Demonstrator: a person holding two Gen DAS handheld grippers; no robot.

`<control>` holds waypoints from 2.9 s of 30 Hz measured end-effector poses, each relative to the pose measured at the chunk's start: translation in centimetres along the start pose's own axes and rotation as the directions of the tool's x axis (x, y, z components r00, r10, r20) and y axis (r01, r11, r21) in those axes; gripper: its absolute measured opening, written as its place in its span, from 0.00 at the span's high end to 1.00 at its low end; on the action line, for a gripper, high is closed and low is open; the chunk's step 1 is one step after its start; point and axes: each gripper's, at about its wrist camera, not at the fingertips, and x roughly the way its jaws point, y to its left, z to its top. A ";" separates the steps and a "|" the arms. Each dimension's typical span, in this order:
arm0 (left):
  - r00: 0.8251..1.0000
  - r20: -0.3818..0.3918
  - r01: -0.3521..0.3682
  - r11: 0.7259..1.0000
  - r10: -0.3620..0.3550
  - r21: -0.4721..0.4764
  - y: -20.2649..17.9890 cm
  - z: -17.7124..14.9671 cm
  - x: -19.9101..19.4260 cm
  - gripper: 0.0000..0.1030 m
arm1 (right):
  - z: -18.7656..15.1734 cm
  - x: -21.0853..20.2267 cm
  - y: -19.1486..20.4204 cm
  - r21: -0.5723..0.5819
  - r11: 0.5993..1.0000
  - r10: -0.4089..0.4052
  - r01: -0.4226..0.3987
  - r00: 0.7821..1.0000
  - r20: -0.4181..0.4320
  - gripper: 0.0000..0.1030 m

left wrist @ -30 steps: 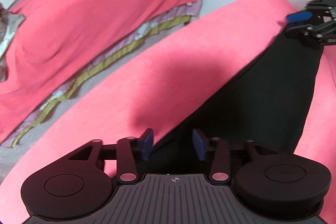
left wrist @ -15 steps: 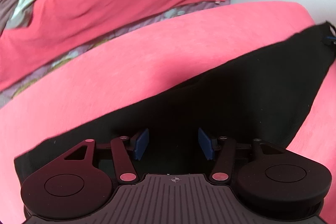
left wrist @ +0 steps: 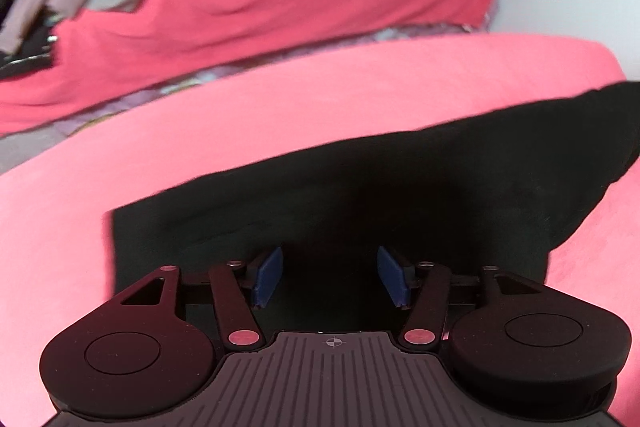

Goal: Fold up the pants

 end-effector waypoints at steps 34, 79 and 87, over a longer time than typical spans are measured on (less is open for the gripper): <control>0.999 -0.033 0.012 0.978 -0.020 -0.210 12.1 -5.6 1.0 0.00 | -11.0 11.7 28.6 0.146 0.797 0.604 -0.586 0.777 -0.177 0.37; 0.997 0.072 0.009 0.999 -0.006 -0.038 5.3 -0.6 2.6 0.00 | -7.6 7.1 27.8 -0.270 0.950 0.166 -0.159 0.986 0.003 0.61; 0.998 0.061 -0.027 0.998 0.030 -0.049 4.0 0.2 5.2 0.00 | -7.3 14.6 31.0 -0.354 0.914 0.169 -0.201 0.978 -0.119 0.80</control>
